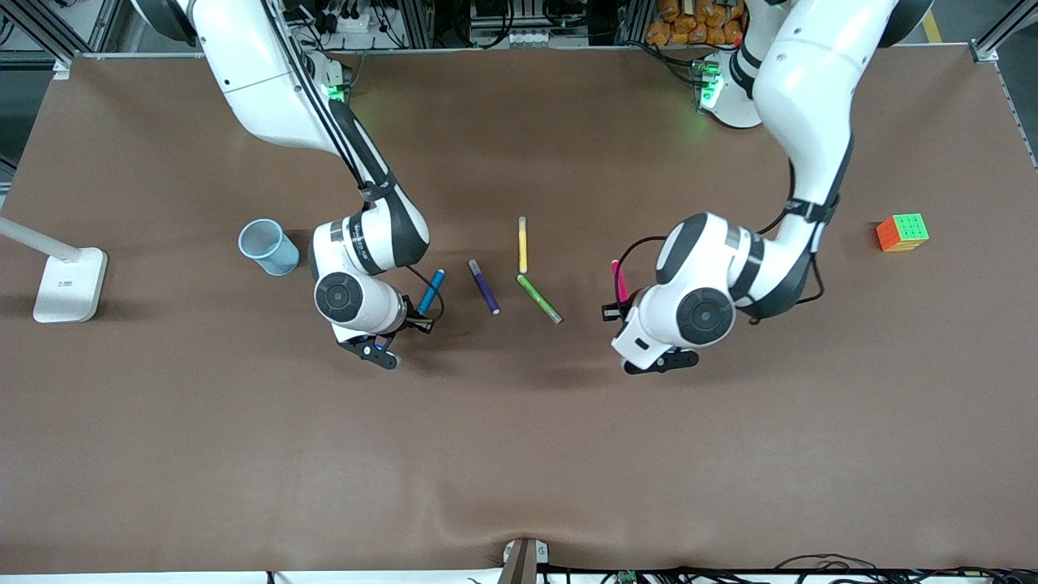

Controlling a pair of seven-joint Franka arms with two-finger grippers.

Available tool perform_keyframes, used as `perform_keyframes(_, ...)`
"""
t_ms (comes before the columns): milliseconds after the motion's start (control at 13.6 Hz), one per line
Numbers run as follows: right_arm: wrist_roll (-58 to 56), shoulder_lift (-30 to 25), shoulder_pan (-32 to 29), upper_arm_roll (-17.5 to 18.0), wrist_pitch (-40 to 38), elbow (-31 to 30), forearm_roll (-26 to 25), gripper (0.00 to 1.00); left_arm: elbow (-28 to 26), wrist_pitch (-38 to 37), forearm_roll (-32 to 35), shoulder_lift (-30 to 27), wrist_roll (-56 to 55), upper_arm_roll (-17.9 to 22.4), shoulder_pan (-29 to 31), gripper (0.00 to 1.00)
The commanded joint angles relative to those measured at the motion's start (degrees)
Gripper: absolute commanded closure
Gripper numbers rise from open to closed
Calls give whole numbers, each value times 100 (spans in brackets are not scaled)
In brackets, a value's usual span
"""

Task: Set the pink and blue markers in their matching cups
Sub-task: 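Carry the pink marker to the pink cup while the right gripper carries blue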

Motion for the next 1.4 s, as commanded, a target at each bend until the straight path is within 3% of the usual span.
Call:
perform_keyframes(0,20,28,91,-38,101,-27,107,87,-148,-349,-15,-614,-232,305,-45,100)
perform_keyframes(74,20,28,91,-47,101,-27,107,100,-148,-358,55,-789,-233,376,-36,100)
perform_keyframes(442,-41,-42,-23,-47,-30,17,107,100,-166,-446,598,-1379,-171,421,341,100)
perform_keyframes(737,-425,-314,-400,-64,-889,315,98,100,-279,-762,899,-1774,22,412,816,100)
perform_keyframes(1106,-1576,-701,-1103,-73,-2067,798,72,100,-973,-657,1207,-2398,162,394,1141,100)
perform_keyframes(1327,-2813,-1043,-1542,-91,-2482,905,28,100,-2034,184,1355,-3012,355,386,1448,100)
